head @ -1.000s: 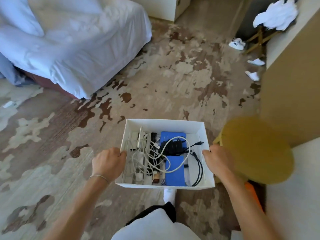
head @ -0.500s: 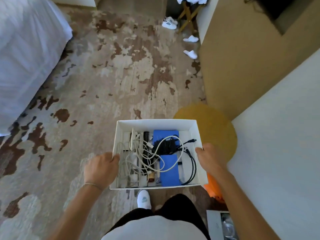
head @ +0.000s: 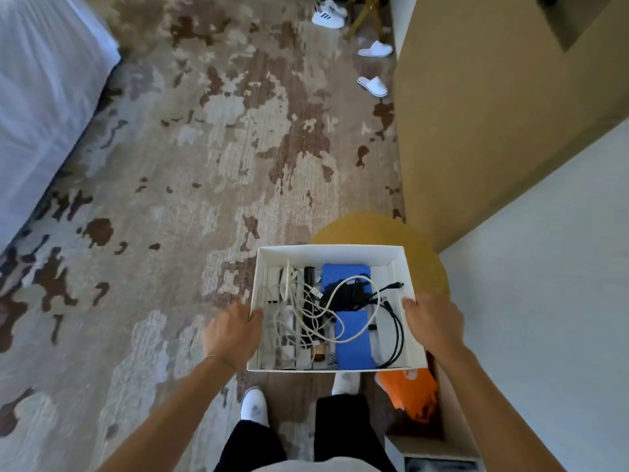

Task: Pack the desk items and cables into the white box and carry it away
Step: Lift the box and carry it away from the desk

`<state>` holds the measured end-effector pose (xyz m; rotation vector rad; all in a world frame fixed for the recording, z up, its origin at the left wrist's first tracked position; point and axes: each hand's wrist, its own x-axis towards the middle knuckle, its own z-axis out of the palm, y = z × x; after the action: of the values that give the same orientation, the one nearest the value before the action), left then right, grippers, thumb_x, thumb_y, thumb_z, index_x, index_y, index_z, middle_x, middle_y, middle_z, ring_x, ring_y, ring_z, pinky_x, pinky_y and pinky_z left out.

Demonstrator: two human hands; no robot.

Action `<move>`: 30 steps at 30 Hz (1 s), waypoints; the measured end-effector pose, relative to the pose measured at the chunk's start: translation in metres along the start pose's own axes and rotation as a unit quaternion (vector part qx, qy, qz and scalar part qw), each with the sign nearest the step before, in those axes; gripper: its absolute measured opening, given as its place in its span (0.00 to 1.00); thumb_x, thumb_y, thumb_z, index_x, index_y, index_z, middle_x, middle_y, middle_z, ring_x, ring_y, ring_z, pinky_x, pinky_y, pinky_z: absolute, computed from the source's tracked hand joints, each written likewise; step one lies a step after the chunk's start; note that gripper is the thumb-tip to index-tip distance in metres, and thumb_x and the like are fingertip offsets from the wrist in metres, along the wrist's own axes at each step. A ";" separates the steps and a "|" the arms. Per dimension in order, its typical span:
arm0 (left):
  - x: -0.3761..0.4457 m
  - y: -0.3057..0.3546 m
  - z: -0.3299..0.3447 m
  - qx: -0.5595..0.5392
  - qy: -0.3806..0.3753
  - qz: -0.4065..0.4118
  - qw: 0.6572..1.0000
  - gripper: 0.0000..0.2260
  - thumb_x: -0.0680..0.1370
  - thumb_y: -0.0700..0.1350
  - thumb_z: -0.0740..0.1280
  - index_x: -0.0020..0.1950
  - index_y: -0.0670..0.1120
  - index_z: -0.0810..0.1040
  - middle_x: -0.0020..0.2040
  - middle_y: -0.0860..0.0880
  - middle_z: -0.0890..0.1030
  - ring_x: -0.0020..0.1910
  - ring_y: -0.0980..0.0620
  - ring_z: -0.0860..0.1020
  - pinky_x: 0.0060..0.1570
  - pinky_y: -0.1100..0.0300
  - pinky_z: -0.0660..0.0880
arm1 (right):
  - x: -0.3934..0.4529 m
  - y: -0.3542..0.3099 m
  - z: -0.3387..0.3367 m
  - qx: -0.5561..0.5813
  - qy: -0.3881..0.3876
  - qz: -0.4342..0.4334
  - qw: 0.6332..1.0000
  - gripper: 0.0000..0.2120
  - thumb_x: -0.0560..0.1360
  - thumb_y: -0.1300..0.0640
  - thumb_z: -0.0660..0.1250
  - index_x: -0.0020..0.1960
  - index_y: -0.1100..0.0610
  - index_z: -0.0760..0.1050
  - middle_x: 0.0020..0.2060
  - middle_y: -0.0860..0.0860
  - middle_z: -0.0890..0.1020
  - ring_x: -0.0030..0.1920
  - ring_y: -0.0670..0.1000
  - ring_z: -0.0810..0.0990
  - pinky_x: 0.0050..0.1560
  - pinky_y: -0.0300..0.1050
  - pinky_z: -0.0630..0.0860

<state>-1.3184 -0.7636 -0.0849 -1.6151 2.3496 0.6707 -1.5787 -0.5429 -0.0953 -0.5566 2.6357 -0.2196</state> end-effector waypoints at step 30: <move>0.125 0.126 0.202 0.052 -0.048 -0.003 0.997 0.22 0.83 0.58 0.52 0.36 0.48 0.71 0.32 0.50 0.73 0.34 0.46 0.76 0.36 0.55 0.73 | 0.213 0.121 0.084 -0.008 0.020 -0.101 0.995 0.30 0.77 0.59 0.70 0.25 0.49 0.54 0.19 0.41 0.55 0.19 0.41 0.52 0.24 0.33 0.50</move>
<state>-1.4982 -0.7327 -0.2828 -1.5119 2.2699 0.6006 -1.7592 -0.5271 -0.2810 -0.8335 2.6208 -0.2750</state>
